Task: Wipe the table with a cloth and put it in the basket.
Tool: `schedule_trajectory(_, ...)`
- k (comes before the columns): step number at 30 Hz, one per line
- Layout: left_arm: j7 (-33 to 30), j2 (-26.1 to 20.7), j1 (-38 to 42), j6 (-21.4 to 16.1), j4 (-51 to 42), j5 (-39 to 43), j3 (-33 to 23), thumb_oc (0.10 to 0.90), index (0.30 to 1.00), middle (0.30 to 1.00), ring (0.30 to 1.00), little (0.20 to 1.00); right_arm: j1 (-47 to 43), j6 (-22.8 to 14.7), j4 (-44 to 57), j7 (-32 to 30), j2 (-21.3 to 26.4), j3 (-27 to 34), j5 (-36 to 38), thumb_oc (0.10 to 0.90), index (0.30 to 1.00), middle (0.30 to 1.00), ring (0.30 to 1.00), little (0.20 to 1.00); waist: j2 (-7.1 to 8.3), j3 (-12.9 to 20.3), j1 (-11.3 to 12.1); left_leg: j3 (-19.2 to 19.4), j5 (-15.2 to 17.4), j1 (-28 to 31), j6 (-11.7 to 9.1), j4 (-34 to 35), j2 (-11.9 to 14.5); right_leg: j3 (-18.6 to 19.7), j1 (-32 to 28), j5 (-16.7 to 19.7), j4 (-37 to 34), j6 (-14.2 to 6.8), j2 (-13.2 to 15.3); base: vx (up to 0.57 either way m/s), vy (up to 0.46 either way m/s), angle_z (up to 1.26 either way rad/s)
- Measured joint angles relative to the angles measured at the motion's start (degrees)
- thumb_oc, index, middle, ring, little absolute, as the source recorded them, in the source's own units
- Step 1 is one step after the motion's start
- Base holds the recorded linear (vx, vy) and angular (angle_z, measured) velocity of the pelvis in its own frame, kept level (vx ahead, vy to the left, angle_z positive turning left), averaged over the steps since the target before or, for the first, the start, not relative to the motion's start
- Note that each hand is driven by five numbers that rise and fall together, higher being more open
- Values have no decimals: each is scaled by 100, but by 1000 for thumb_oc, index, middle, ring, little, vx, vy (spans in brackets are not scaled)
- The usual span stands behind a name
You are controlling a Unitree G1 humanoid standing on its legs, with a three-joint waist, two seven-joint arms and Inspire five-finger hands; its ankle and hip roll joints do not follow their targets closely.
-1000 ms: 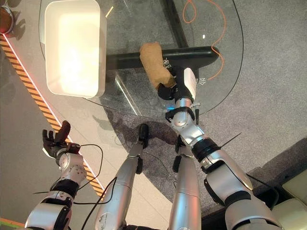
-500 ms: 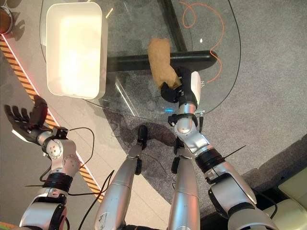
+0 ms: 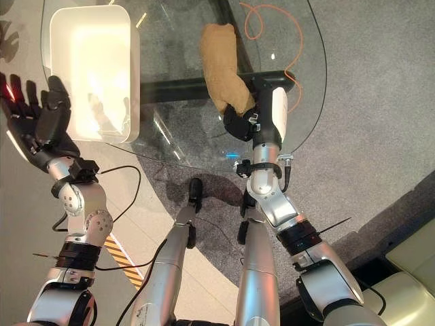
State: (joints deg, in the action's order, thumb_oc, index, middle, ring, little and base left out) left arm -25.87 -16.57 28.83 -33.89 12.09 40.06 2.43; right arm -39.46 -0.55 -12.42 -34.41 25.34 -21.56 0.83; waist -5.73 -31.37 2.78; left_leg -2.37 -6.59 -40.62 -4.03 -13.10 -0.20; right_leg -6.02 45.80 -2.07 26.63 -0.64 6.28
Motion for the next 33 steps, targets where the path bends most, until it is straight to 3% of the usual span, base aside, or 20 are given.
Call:
schedule_trajectory(7,1068,60,12,384,-20,876,332,800,900,900,900,900,9,-127,130,129,-69,84,-192,100,300,300,300,200,8,-5,-111,5,18,-15,21,2,2,4,0,9,-33,2,-5,0,0,0)
schedule_trajectory(15,1770,71,262,773,-19,1628,424,800,900,900,900,900,35,-327,289,209,-59,84,-271,100,300,300,300,200,38,-10,-227,14,35,-27,34,3,6,14,0,41,-80,-9,-15,0,0,0)
schedule_trajectory(33,2290,97,1061,1527,-42,2236,626,800,900,900,900,900,-80,-369,630,321,-43,-68,-313,100,300,300,300,200,99,-11,-342,34,37,-30,36,14,20,30,0,67,-117,-20,-29,0,0,0)
